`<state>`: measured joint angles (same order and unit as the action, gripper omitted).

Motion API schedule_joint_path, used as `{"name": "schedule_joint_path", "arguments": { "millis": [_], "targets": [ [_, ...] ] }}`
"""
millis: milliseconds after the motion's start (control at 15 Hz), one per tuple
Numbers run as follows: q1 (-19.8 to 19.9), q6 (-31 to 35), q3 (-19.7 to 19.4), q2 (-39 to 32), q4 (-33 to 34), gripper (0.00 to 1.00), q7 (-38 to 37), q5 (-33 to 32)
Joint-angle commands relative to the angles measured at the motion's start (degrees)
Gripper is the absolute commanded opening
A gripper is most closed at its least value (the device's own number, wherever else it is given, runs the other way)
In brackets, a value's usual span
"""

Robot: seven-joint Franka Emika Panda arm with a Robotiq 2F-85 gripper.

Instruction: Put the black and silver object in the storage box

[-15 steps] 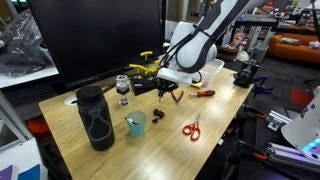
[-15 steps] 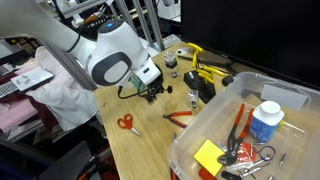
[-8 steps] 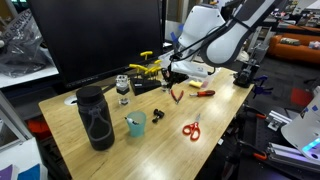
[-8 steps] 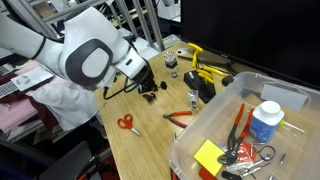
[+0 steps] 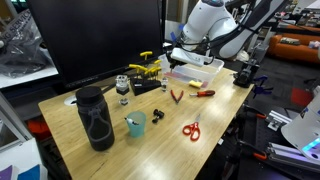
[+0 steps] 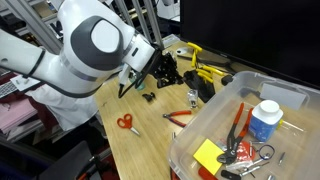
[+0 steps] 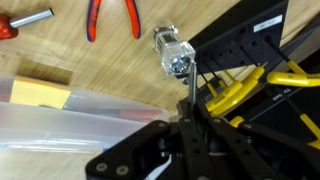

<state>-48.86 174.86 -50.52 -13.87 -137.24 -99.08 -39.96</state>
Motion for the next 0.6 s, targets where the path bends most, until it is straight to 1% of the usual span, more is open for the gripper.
{"name": "schedule_joint_path", "arguments": {
  "millis": [0,133,200,400,533],
  "targets": [
    [-11.50,-0.30,-11.84,-3.00,1.94,0.02,-13.93,-9.42],
    [-17.00,-1.23,-17.13,-4.06,1.59,0.02,-20.52,-12.75],
    [-19.16,-2.00,-19.16,-4.52,0.97,0.02,-22.75,-13.70],
    [-23.09,-4.14,-23.30,-4.92,-1.69,0.02,-26.55,-14.03],
    [-24.15,-3.86,-24.57,-4.54,-3.63,0.02,-26.44,-13.67]
  ]
}}
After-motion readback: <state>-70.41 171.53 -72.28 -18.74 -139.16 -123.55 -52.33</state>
